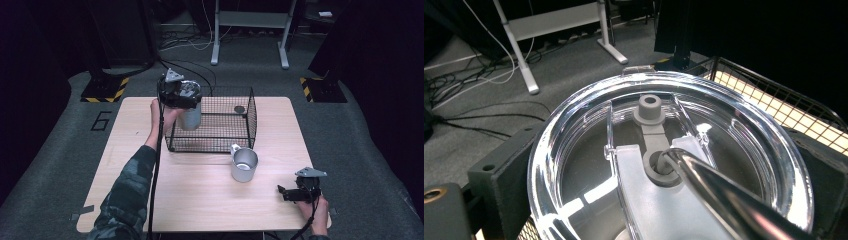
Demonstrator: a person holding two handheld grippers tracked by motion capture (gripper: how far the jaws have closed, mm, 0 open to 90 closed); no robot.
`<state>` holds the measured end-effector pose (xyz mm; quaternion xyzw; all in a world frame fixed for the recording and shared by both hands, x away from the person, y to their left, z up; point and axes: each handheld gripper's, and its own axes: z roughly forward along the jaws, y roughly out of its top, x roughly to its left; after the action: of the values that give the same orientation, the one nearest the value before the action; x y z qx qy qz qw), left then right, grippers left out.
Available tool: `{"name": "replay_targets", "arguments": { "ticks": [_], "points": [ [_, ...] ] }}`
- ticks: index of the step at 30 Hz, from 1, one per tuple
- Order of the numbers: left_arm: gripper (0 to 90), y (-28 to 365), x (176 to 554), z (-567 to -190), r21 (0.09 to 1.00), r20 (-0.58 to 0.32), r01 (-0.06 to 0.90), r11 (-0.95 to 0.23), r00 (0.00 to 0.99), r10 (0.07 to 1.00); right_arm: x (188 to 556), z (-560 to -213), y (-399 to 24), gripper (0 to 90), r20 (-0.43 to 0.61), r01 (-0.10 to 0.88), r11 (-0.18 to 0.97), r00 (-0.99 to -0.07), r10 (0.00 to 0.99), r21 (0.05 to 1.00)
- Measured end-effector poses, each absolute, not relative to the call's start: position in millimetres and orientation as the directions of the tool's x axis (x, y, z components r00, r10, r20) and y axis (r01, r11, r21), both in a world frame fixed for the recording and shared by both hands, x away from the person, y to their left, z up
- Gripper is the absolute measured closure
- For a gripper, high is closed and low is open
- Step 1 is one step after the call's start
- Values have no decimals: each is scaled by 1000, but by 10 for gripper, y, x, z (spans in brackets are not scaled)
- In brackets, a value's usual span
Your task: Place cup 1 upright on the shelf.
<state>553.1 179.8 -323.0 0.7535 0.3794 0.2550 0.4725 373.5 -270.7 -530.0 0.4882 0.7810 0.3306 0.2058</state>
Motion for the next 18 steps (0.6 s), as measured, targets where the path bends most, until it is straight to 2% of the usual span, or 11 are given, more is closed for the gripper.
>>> {"name": "replay_targets", "arguments": {
  "ticks": [18],
  "points": [
    [43, 1669, 5701, -3567, 880, 0, 393, -267, 562, 827, 3735, -5300, -2707, 1, 1, 626, 305, -439, 899, 717]
  ]
}}
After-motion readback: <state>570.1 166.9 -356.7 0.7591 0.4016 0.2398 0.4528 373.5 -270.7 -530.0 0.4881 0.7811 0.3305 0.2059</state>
